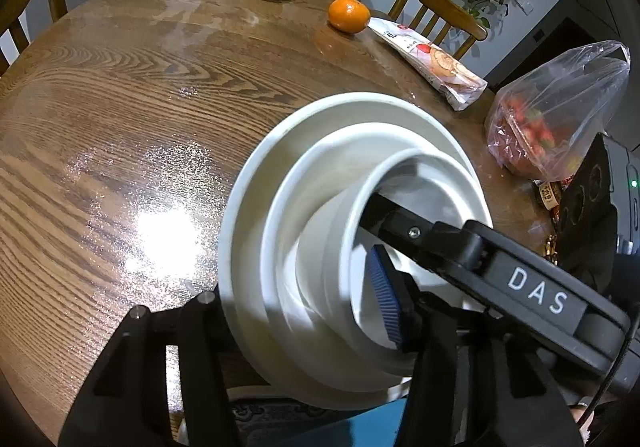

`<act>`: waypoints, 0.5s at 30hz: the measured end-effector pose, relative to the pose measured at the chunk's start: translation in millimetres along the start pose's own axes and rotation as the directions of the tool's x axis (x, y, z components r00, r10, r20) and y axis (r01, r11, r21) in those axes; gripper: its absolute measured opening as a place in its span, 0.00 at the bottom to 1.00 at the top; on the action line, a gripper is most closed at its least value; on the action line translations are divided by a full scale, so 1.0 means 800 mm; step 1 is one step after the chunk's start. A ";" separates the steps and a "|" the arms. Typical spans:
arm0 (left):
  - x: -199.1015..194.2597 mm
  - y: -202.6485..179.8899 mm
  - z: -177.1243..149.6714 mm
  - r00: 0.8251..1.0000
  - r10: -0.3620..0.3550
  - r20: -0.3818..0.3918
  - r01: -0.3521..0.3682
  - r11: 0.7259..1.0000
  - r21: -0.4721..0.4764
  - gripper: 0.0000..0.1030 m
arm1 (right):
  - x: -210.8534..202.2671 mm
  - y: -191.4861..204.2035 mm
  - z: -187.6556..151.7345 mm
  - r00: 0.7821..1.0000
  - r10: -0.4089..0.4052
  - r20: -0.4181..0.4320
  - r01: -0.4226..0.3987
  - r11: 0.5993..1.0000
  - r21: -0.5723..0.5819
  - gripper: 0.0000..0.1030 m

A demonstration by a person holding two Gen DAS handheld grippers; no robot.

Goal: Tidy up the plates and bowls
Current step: 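Carry the bowl stack toward the teal plate on the plate stack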

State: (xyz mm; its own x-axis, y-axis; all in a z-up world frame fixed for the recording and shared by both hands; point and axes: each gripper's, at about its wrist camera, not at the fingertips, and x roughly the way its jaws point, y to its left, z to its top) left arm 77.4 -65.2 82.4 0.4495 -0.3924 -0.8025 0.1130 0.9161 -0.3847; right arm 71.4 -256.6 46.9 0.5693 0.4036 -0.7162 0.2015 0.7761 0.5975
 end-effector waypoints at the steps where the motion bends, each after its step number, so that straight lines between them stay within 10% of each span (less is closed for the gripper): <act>1: 0.000 0.000 0.000 1.000 0.001 0.001 -0.001 1.000 0.000 0.50 | 0.000 -0.001 0.000 1.000 -0.001 0.000 0.001 1.000 0.000 0.51; 15: -0.011 -0.004 -0.004 0.999 0.016 0.037 -0.017 1.000 0.014 0.49 | -0.006 0.003 -0.003 1.000 -0.009 0.017 0.009 1.000 -0.010 0.51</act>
State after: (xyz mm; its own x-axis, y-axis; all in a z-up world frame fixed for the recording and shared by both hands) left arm 70.3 -64.6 89.0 0.4835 -0.3740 -0.7914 0.1182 0.9237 -0.3643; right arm 67.2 -255.9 51.2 0.5808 0.3884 -0.7154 0.1987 0.7847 0.5872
